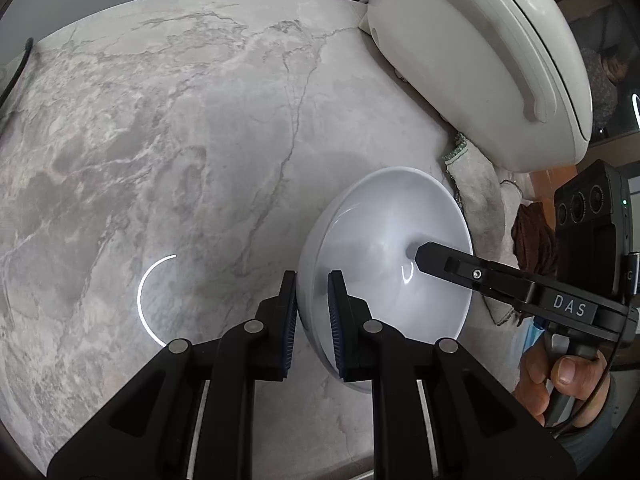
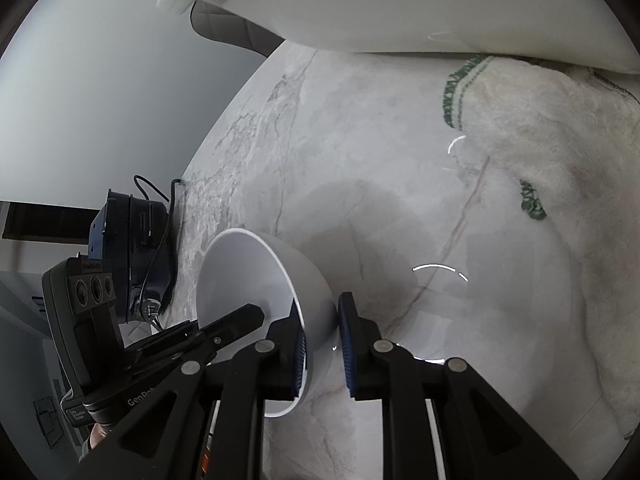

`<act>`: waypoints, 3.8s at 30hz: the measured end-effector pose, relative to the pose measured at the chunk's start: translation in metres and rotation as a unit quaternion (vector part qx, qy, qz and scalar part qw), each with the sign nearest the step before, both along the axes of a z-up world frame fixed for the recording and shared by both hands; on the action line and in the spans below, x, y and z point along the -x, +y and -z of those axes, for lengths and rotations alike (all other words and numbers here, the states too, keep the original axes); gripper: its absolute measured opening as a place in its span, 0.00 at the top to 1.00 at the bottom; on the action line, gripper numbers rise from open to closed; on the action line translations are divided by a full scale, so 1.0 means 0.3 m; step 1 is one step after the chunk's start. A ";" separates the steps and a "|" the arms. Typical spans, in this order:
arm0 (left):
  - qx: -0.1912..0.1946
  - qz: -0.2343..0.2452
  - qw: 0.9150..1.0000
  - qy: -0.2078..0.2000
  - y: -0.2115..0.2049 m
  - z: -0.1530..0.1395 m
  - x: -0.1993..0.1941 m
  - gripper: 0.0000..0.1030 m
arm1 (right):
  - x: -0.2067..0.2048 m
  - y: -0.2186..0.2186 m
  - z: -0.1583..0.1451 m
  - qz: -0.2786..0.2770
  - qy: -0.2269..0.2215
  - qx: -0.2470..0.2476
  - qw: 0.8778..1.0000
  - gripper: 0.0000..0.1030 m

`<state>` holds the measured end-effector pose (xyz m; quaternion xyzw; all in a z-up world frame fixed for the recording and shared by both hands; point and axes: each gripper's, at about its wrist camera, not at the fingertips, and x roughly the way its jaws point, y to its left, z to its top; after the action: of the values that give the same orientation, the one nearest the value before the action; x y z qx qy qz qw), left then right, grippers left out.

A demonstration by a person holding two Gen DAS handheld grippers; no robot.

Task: Organize plates and bowls
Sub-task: 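Lift the white bowl with both tools and carry it over the orange bowl, then lower the white bowl into the orange bowl and open both tools, then close both tools on the patterned bowl rim holding the nested bowls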

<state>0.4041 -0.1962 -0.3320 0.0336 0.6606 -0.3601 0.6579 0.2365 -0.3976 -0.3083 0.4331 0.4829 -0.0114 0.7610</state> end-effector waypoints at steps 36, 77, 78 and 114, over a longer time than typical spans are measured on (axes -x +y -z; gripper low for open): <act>-0.028 -0.292 0.956 0.000 1.274 -0.154 0.697 0.86 | 0.100 1.172 -0.091 -0.371 0.006 0.061 0.926 0.82; -0.024 -0.298 0.954 -0.017 1.197 -0.102 0.702 0.45 | 0.126 1.277 -0.027 -0.439 0.012 0.227 0.869 0.82; -0.018 -0.300 0.954 -0.016 1.200 -0.103 0.703 0.44 | 0.125 1.274 -0.027 -0.438 0.012 0.226 0.870 0.82; 0.075 -0.379 0.922 0.009 1.591 -0.072 0.799 0.11 | 0.010 0.984 -0.049 -0.430 -0.019 0.027 0.902 0.64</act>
<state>0.1643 0.2810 -0.3102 -0.2721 0.6005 -0.1327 0.7401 0.2334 -0.1025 -0.2936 0.1625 0.6069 0.3126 0.7124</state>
